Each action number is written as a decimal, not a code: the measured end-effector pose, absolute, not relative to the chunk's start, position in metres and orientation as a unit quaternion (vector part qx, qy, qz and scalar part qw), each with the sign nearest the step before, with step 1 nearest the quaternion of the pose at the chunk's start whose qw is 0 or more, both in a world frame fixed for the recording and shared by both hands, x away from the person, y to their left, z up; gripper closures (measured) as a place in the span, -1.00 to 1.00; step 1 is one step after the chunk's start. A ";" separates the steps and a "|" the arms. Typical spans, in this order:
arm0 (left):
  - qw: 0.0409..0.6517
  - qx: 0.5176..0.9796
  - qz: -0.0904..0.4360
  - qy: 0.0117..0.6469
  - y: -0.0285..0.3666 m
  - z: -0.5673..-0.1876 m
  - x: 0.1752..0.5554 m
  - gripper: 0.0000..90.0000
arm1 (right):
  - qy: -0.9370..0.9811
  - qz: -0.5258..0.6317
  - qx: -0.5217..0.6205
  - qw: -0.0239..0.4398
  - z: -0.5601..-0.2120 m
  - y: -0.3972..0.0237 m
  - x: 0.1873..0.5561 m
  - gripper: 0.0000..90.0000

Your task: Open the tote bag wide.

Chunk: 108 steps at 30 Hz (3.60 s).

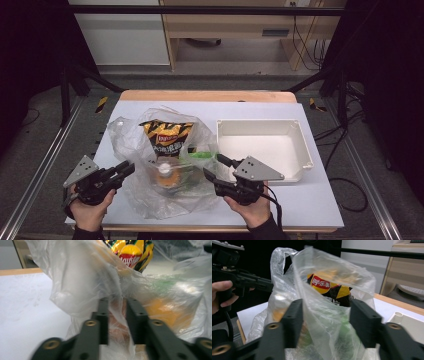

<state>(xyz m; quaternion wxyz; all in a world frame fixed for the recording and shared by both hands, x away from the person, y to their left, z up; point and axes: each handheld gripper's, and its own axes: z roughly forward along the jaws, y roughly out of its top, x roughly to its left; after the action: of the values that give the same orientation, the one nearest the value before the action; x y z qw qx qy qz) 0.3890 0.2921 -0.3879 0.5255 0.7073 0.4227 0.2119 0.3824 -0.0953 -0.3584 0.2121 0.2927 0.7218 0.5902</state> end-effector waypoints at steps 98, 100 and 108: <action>0.521 0.686 0.249 0.442 0.332 -0.334 0.428 -0.39 | 0.707 0.591 0.314 0.230 -0.350 -0.120 0.376 -0.35; 0.509 0.695 0.246 0.444 0.331 -0.336 0.439 -0.36 | 0.698 0.598 0.316 0.234 -0.340 -0.119 0.385 -0.33; 0.484 0.720 0.217 0.448 0.327 -0.355 0.471 -0.10 | 0.708 0.573 0.340 0.234 -0.318 -0.096 0.431 -0.22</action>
<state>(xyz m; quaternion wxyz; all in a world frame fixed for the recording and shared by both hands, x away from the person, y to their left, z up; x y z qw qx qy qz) 0.4708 0.3271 -0.3546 0.4839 0.7197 0.4481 0.2170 0.4307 -0.0959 -0.3182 0.2343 0.3395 0.7084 0.5726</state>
